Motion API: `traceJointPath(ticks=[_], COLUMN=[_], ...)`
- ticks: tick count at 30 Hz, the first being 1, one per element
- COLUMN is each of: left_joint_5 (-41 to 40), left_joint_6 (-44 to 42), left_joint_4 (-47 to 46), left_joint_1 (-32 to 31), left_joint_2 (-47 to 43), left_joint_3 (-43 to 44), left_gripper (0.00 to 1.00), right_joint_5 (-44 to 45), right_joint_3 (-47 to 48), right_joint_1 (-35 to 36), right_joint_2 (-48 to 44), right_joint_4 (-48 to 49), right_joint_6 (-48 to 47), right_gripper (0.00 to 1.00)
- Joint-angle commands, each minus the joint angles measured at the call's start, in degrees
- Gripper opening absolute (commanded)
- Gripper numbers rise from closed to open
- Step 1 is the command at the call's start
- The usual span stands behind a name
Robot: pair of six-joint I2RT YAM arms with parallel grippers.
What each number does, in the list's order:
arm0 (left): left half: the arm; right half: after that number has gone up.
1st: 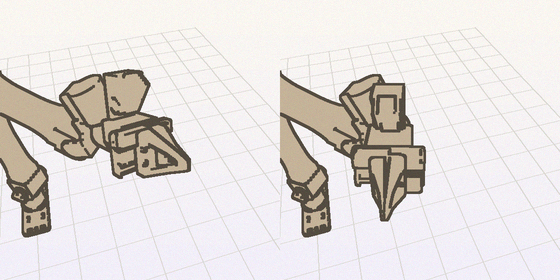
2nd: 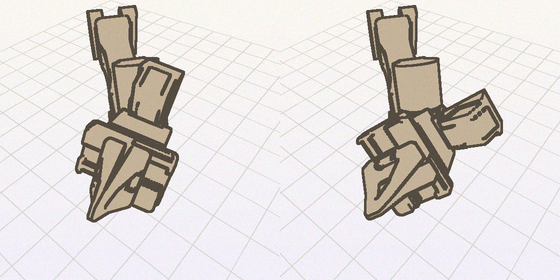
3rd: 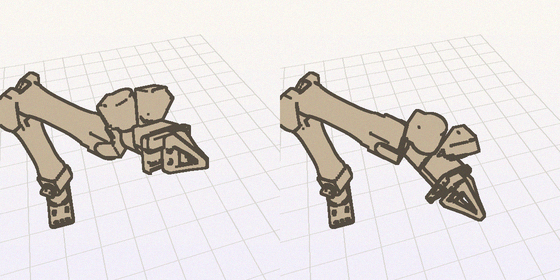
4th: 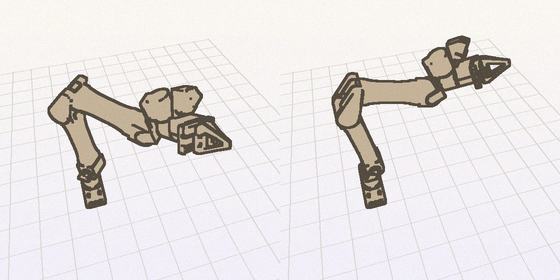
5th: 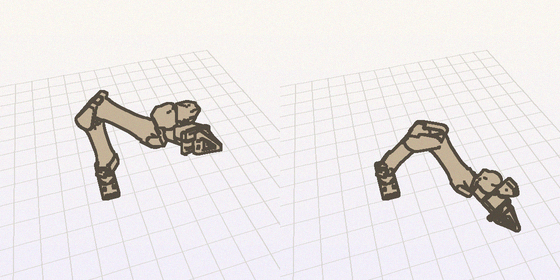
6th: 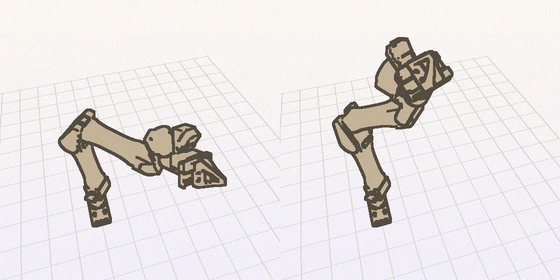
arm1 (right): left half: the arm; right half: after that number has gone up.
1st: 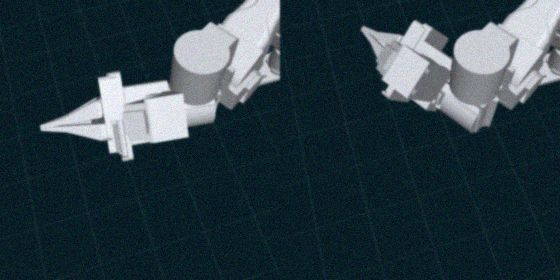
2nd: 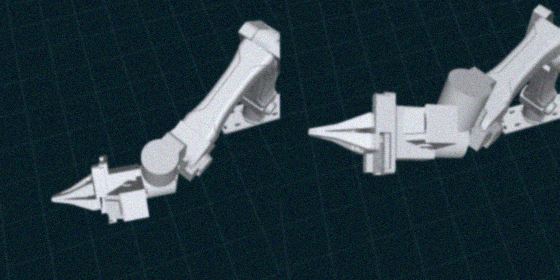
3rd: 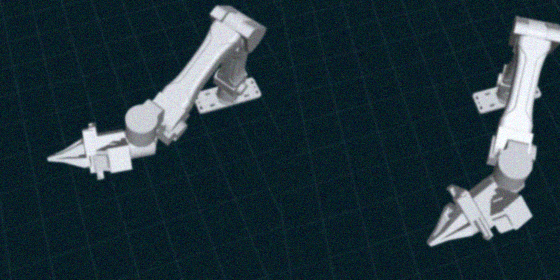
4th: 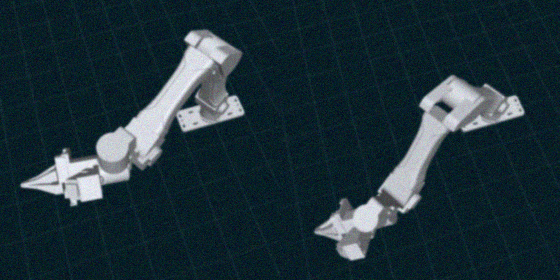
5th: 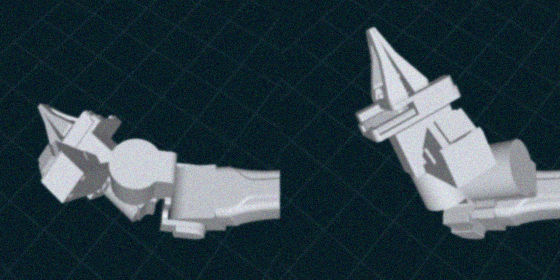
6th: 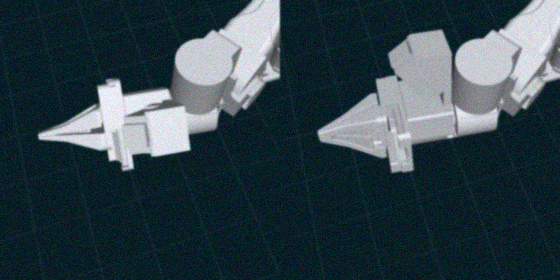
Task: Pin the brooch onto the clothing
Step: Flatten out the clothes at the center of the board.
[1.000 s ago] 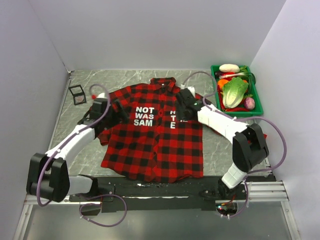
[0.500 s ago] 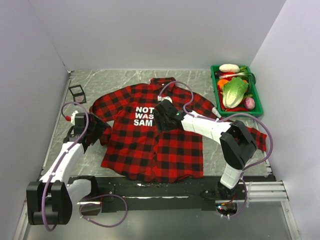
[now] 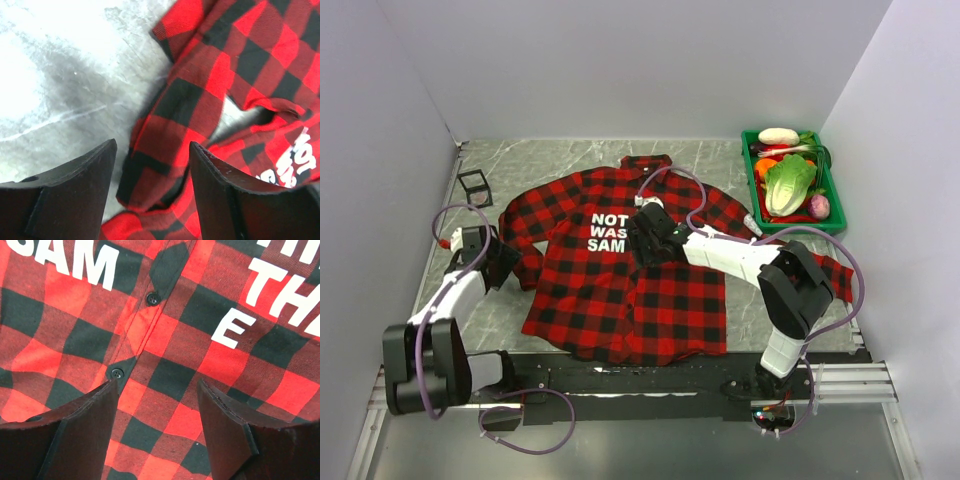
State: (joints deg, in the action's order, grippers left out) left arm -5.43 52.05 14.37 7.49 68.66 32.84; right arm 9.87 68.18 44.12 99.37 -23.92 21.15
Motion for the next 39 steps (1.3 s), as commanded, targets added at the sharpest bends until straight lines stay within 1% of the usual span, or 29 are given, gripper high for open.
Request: traceJointPath(ticks=[1, 5, 7, 8, 9, 13, 14, 22, 23, 24, 25, 28, 29, 31, 34, 37, 39], left_joint_5=[-1.2, -0.9, -0.7, -0.5, 0.0, 1.6, 2.1, 1.9, 1.8, 1.7, 1.4, 0.3, -0.6, -1.8, -4.8, -6.5, -8.2], left_joint_6=[-0.8, -0.9, -1.2, -1.2, -1.2, -1.4, -1.7, -3.1, -3.4, -3.7, -3.8, -5.4, -6.5, -7.9, -12.7, -19.2, -24.3], left_joint_4=[-4.7, -6.1, -6.7, -7.4, -7.7, -9.4, -9.7, -8.5, -8.5, -8.2, -7.1, -5.0, -2.9, -0.3, 4.4, 9.6, 14.1], left_joint_1=[1.2, 2.1, 2.4, 2.7, 3.0, 3.1, 3.1, 3.1, 3.1, 3.1, 3.1, 3.1, 3.1, 3.1, 3.1, 3.4, 3.4], left_joint_2=[3.9, 6.7, 8.1, 8.4, 9.2, 11.2, 11.6, 15.6, 15.5, 15.5, 15.4, 14.0, 13.3, 11.3, 9.6, 11.3, 14.8], left_joint_3=[2.7, 3.5, 3.8, 3.9, 4.0, 4.8, 5.0, 7.6, 7.6, 7.8, 8.1, 9.9, 10.5, 12.9, 17.7, 24.3, 29.4], left_gripper=[0.64, 0.61, 0.57, 0.54, 0.49, 0.4, 0.35, 0.3, 0.19, 0.06, 0.01, 0.01, 0.01, 0.01, 0.01, 0.01, 0.01], right_joint_5=[0.1, 1.0, 1.6, 1.6, 1.6, 1.7, 1.6, 1.6, 1.6, 1.6, 1.6, 1.9, 1.9, 1.9, 2.0, 2.0, 1.6], right_joint_3=[-0.6, -1.0, -1.2, -1.6, -1.7, -1.7, -1.6, -2.6, -3.0, -3.0, -3.1, -3.3, -3.6, -3.9, -3.9, -4.2, -4.2], right_joint_1=[0.3, 0.4, 0.4, 0.4, 0.4, 0.4, 0.4, 0.4, 0.4, 0.4, 0.4, 0.4, 0.4, 0.3, 0.3, 0.4, 0.4], right_joint_2=[-2.3, -2.5, -2.7, -2.6, -2.6, -1.2, -0.8, -1.4, -1.5, -1.6, -1.8, -1.7, -1.8, -1.9, -1.4, -0.9, -0.9], right_joint_4=[1.3, 0.9, 1.1, 1.1, 1.4, 1.3, 1.3, 1.9, 2.0, 2.1, 2.2, 2.1, 2.2, 2.5, 2.6, 2.7, 3.0], right_joint_6=[-0.3, -0.6, -0.5, -0.5, -0.4, 0.5, 0.6, 1.5, 1.5, 1.5, 1.5, 1.5, 1.5, 1.4, 1.4, 1.5, 1.4], right_gripper=[0.71, 0.71, 0.71, 0.71, 0.71, 0.71, 0.71, 0.71, 0.7, 0.71, 0.71, 0.71, 0.7, 0.71, 0.71, 0.7, 0.71])
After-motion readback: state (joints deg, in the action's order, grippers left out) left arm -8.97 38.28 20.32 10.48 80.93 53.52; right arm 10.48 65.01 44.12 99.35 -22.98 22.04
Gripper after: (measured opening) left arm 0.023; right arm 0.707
